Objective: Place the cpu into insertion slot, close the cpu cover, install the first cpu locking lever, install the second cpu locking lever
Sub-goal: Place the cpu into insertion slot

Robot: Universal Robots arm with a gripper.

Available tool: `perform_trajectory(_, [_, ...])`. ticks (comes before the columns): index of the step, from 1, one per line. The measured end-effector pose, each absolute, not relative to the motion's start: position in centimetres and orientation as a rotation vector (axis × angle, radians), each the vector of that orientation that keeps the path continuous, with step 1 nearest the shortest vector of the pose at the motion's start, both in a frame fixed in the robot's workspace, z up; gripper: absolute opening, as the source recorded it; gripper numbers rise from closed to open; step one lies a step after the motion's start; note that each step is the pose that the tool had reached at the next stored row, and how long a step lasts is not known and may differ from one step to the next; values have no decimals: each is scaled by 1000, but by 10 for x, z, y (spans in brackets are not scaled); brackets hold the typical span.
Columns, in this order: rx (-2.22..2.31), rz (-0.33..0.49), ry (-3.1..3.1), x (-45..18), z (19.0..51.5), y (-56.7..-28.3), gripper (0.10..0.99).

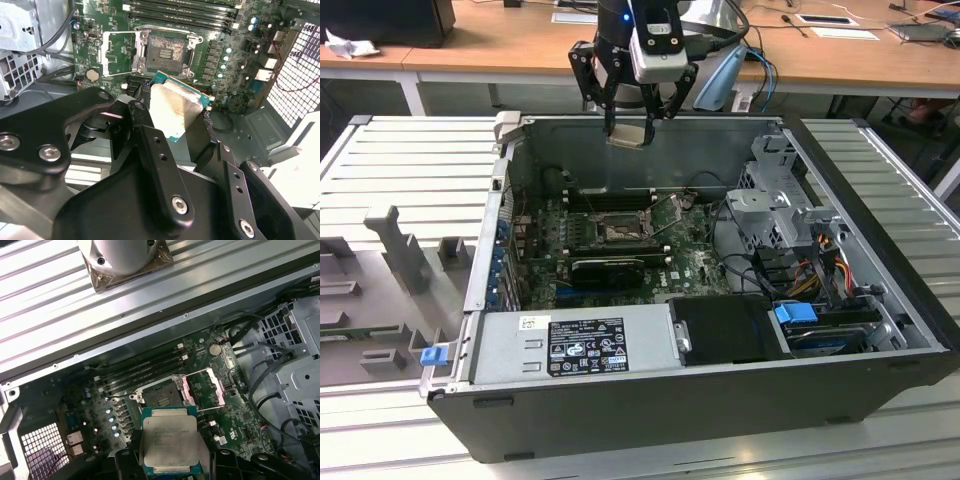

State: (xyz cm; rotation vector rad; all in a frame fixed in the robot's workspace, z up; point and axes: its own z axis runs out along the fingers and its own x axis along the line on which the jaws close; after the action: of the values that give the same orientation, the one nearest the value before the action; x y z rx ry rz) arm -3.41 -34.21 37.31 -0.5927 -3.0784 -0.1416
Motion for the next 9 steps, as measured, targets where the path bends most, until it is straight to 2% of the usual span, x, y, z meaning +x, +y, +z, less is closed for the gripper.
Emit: perform_trajectory(9, [-680,-142,-3063,-34,373,-342,525])
